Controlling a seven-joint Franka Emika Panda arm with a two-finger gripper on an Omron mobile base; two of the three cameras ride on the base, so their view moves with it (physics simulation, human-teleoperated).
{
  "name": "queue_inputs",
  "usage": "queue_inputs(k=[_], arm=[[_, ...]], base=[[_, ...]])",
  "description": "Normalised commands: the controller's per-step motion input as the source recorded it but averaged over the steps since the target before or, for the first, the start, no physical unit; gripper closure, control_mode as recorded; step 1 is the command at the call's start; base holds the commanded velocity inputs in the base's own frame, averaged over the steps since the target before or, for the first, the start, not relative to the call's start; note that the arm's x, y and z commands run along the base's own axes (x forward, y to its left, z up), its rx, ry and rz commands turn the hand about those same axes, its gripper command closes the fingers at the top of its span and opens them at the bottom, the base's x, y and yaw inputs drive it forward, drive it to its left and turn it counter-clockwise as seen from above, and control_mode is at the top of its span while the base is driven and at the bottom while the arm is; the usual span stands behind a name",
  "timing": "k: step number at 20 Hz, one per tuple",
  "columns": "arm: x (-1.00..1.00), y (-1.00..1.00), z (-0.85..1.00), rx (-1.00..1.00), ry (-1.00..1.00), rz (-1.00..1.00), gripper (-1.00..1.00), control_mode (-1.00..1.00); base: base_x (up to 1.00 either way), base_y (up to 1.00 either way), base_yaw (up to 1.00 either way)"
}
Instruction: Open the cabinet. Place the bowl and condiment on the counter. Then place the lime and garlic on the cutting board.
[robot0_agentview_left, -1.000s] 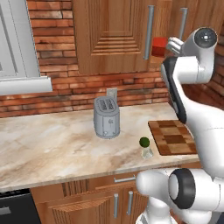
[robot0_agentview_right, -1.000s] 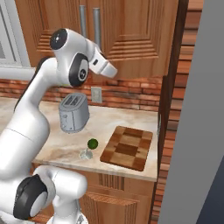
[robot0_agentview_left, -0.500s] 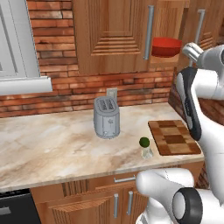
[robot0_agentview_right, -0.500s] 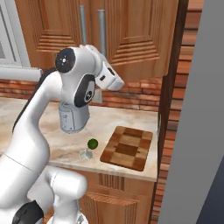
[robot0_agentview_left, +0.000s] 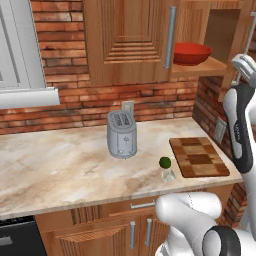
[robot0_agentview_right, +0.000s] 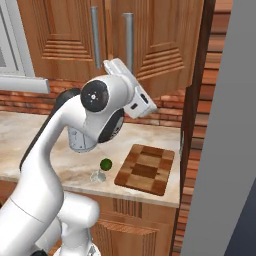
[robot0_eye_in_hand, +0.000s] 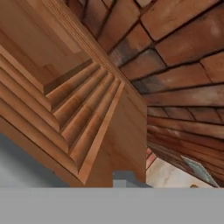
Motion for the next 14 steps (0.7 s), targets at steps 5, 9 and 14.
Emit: queue_inputs(k=[5,9,14], arm=[[-0.02,-0.59,-0.42,0.0,0.0,0.0,-1.0,-1.0],[-0.79,-0.1,-0.01,0.0,-0.05,0.0,-1.0,-1.0],[-1.0,0.09,0.0,0.0,-0.13,0.02,-1.0,-1.0]], base=[[0.0,0.0,0.0],[0.0,0.0,0.0],[0.0,0.0,0.0]])
